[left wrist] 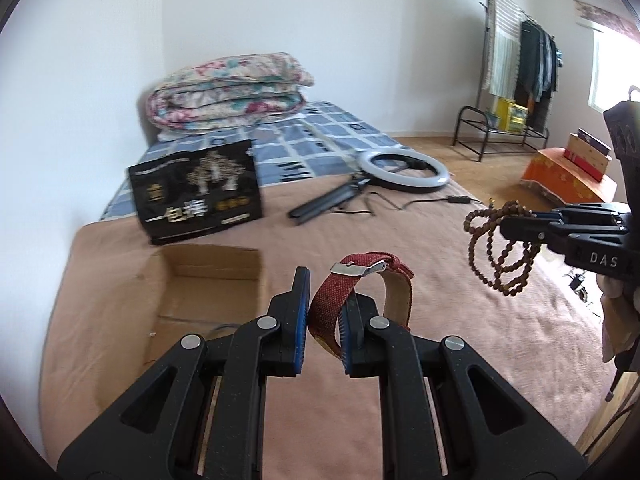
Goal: Organize jewelry
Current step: 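Carry the watch and bead mala over the cardboard box with both tools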
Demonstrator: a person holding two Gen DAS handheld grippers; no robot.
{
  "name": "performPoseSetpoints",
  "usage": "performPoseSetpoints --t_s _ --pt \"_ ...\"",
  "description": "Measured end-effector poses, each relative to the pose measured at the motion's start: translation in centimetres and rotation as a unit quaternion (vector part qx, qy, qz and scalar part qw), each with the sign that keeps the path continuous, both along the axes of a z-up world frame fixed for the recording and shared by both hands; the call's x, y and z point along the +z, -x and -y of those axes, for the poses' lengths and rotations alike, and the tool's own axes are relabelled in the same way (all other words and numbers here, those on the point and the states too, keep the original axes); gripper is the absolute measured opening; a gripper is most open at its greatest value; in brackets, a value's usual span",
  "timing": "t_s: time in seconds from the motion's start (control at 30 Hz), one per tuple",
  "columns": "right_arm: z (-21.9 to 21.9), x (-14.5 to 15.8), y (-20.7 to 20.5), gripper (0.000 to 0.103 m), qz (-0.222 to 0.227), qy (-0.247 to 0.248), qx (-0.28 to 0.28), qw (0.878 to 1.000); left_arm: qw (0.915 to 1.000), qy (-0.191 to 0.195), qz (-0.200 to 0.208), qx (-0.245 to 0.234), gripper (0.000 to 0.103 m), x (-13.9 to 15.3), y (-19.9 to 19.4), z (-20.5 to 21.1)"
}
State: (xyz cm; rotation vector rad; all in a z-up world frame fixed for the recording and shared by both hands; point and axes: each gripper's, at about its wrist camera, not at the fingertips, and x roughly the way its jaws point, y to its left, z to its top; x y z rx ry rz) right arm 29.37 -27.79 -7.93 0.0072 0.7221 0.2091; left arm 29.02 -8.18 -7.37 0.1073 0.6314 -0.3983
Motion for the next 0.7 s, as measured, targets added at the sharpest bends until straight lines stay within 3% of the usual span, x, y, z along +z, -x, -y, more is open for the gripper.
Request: performPoseSetpoints --t_s 0.3,0.7 --pt "-5.5 0.9 -2.7 0.010 0.012 -0.007 0.045 0.999 0.9985 -0.007 0.004 0.053 0.012 0.1 -1.3 -6.7" --pt "-11.7 -0.5 -6.5 0.010 0.008 -0.025 0.086 0.996 0.9955 -0.019 -0.005 0.093 0.012 -2.2 -3.2 -11.3"
